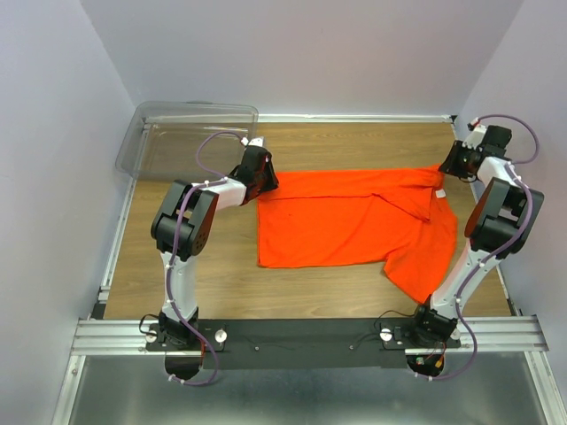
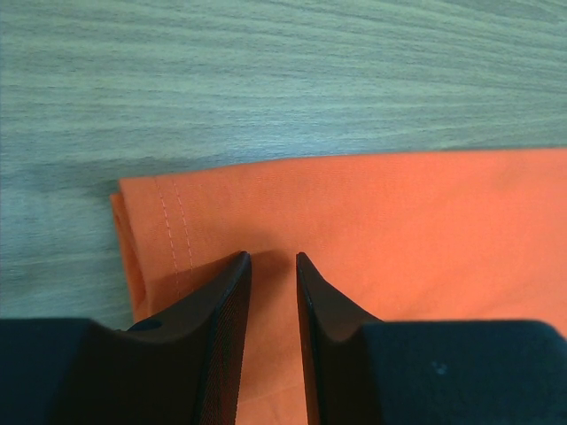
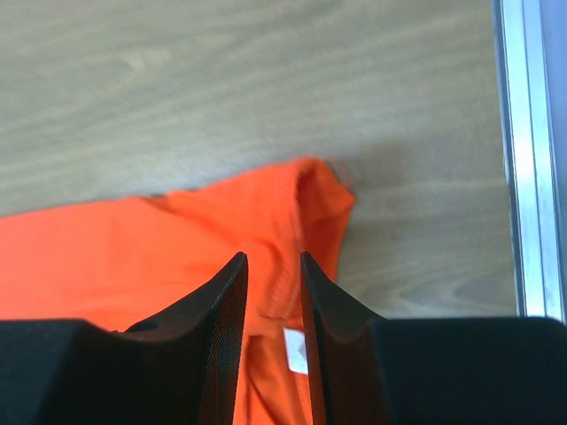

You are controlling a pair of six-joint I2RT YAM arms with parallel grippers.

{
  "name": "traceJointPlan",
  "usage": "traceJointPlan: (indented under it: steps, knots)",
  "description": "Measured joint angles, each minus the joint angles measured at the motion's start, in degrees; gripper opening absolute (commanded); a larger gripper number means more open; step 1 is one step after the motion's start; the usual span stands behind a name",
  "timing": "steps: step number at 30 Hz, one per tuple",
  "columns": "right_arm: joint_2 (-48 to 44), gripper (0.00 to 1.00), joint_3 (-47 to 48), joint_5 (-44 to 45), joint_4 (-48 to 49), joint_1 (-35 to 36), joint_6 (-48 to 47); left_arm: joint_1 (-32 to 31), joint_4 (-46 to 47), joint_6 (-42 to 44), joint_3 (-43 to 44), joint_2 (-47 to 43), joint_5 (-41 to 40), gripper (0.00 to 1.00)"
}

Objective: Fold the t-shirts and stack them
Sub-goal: Fold the tshirt

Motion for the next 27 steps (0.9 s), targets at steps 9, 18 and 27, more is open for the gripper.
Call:
traceJointPlan:
  steps: [9, 18, 27]
  knots:
    - [4.9, 0.36, 8.5, -4.1, 0.7, 0.0, 5.9, 0.1, 0.7, 0.0, 0.1, 0.3, 0.3, 0.35]
    - [10.0, 0.34, 10.0, -4.0, 0.3, 0.0, 7.6, 0.2, 0.8, 0.2, 0.7, 0.8, 0.3, 0.35]
    - [10.3, 0.33, 10.0, -3.2, 0.2, 0.0, 7.5, 0.2, 0.9, 0.2, 0.7, 0.9, 1.0, 0.35]
